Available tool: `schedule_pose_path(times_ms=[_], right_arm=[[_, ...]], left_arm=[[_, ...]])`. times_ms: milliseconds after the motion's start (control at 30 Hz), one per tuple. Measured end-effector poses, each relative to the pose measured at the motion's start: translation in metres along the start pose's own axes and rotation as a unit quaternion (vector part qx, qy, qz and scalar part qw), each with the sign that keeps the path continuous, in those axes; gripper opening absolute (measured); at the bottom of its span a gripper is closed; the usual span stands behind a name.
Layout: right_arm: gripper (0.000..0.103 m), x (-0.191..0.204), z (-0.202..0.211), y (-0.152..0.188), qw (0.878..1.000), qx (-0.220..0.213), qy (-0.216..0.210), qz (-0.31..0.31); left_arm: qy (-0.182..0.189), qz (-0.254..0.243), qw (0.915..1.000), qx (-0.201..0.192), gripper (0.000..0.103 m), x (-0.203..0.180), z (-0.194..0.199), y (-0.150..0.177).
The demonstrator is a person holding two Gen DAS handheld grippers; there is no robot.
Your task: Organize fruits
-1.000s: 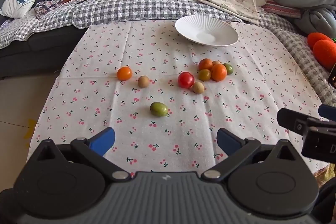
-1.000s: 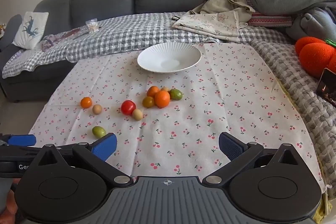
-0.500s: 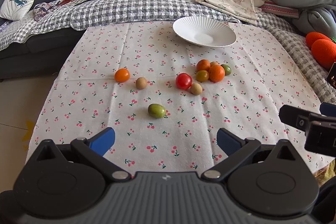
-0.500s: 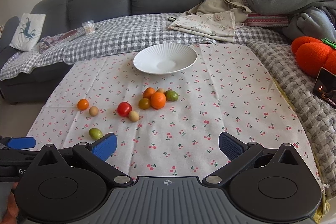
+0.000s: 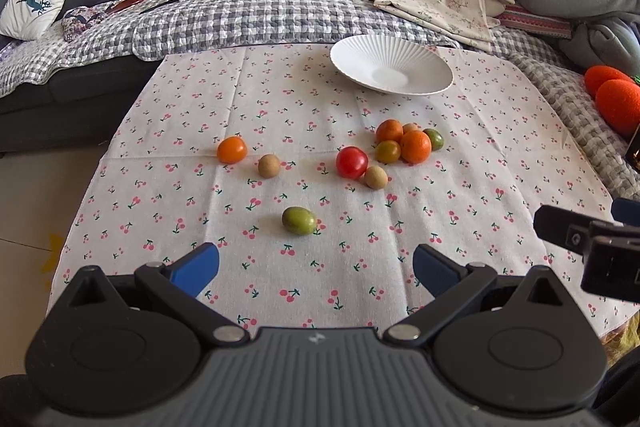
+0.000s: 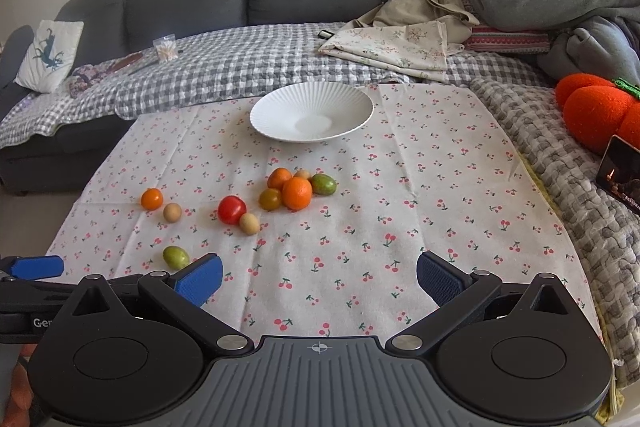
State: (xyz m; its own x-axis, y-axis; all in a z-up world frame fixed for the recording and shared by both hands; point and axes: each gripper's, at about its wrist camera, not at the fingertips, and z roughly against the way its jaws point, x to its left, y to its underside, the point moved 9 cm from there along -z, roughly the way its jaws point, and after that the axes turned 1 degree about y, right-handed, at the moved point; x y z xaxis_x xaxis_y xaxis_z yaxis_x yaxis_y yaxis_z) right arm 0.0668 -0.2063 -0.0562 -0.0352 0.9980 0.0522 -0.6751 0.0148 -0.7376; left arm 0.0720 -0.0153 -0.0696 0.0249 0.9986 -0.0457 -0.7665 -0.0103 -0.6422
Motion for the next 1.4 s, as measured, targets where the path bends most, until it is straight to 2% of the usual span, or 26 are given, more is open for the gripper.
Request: schedule_pose_path(times_ms=[533, 900, 1200, 1400], right_arm=[[0.103, 0.006, -0.011, -0.005, 1.000, 0.002, 0.003, 0.006], [0.103, 0.012, -0.025, -0.013, 1.000, 0.008, 0.000, 0.025], [0.103, 0.010, -0.049, -0.024, 0.999, 0.021, -0.009, 0.026], [0.103, 0.005, -0.068, -0.029, 0.999, 0.037, -0.020, 0.019]], left_arm=[[-0.001, -0.002, 1.0000, -0.002, 0.102, 0.003, -0.010, -0.005], [-0.001, 0.011, 0.9999, 0.005, 0.102, 0.010, -0.031, -0.009], [0.001, 0.013, 0.9998, 0.017, 0.100, 0.018, -0.054, -0.007], [-0.003, 0.022, 0.9997, 0.012, 0.100, 0.029, -0.065, -0.020]])
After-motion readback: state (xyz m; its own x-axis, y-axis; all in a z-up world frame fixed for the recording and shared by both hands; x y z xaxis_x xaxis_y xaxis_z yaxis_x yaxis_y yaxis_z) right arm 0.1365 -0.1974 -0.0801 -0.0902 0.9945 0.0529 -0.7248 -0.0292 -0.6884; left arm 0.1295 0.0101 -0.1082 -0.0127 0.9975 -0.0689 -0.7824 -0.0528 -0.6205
